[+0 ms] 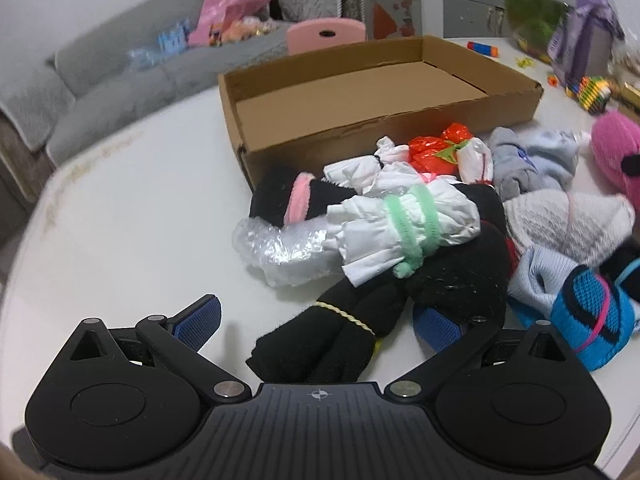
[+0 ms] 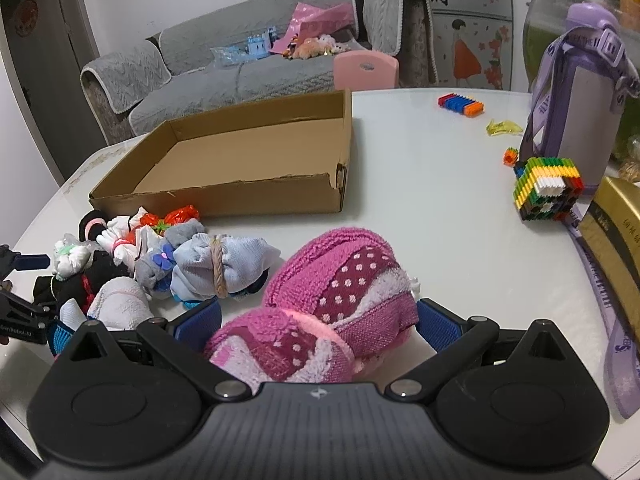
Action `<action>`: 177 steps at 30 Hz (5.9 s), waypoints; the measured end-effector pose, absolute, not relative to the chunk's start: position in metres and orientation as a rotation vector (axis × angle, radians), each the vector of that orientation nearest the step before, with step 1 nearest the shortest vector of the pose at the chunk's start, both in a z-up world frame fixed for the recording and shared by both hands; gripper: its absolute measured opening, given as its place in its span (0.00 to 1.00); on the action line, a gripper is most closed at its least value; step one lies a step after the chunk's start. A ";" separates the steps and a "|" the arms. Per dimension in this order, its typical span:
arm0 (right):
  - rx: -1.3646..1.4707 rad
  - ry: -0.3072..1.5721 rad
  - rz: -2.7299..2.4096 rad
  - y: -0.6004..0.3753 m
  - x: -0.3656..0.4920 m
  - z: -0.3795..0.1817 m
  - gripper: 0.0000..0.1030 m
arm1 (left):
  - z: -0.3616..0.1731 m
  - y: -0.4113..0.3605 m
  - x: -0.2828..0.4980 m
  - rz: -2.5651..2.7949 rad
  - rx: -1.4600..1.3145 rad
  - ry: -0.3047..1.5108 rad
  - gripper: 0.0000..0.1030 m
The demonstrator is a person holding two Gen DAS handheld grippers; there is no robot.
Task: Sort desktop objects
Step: 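Grasp the black sock roll with the left tool while the right tool grasps the pink towel bundle, then lift both held bundles and carry them over the cardboard box, then lower both bundles into the box and open both tools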
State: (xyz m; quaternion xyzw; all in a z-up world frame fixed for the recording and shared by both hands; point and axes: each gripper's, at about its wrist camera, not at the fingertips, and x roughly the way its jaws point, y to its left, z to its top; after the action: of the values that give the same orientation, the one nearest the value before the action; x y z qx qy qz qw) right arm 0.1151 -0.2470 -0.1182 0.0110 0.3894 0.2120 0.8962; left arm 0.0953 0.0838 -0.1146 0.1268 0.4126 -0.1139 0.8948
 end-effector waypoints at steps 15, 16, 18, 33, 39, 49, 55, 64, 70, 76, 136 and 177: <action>0.035 0.825 0.429 -0.243 0.118 -0.125 1.00 | -0.114 0.063 0.076 -0.083 0.276 0.809 0.96; 0.036 0.827 0.427 -0.243 0.118 -0.126 1.00 | -0.114 0.062 0.076 -0.071 0.278 0.808 0.96; 0.045 0.826 0.422 -0.244 0.118 -0.126 1.00 | -0.114 0.060 0.075 -0.047 0.270 0.808 0.96; 0.074 0.749 0.414 -0.256 0.104 -0.139 0.79 | -0.116 0.066 0.073 0.067 0.088 0.850 0.98; 0.079 0.753 0.378 -0.258 0.108 -0.136 0.65 | -0.112 0.067 0.068 0.035 0.058 0.838 0.71; 0.115 0.705 0.416 -0.264 0.104 -0.119 0.62 | -0.108 0.063 0.059 0.045 0.124 0.797 0.64; 0.110 0.691 0.438 -0.260 0.103 -0.116 0.62 | -0.104 0.076 0.065 0.017 0.066 0.789 0.64; 0.122 0.670 0.460 -0.260 0.100 -0.109 0.62 | -0.083 0.076 0.043 0.023 0.072 0.723 0.63; 0.127 0.637 0.483 -0.260 0.094 -0.095 0.61 | -0.058 0.077 0.026 0.028 0.070 0.661 0.63; 0.116 0.590 0.514 -0.257 0.087 -0.070 0.61 | -0.024 0.073 0.017 0.035 0.077 0.599 0.63; -0.083 0.780 0.684 -0.094 0.295 -0.092 0.62 | -0.093 0.061 0.337 0.077 -0.122 0.832 0.64; 0.087 0.598 0.678 -0.234 0.202 -0.027 1.00 | -0.003 0.064 0.178 0.046 0.013 0.607 1.00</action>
State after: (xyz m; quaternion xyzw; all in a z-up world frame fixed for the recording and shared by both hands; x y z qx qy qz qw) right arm 0.2018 -0.2335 -0.0265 0.0420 0.2889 0.3275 0.8986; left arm 0.1783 0.0642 -0.0030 0.0062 0.2987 0.0226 0.9540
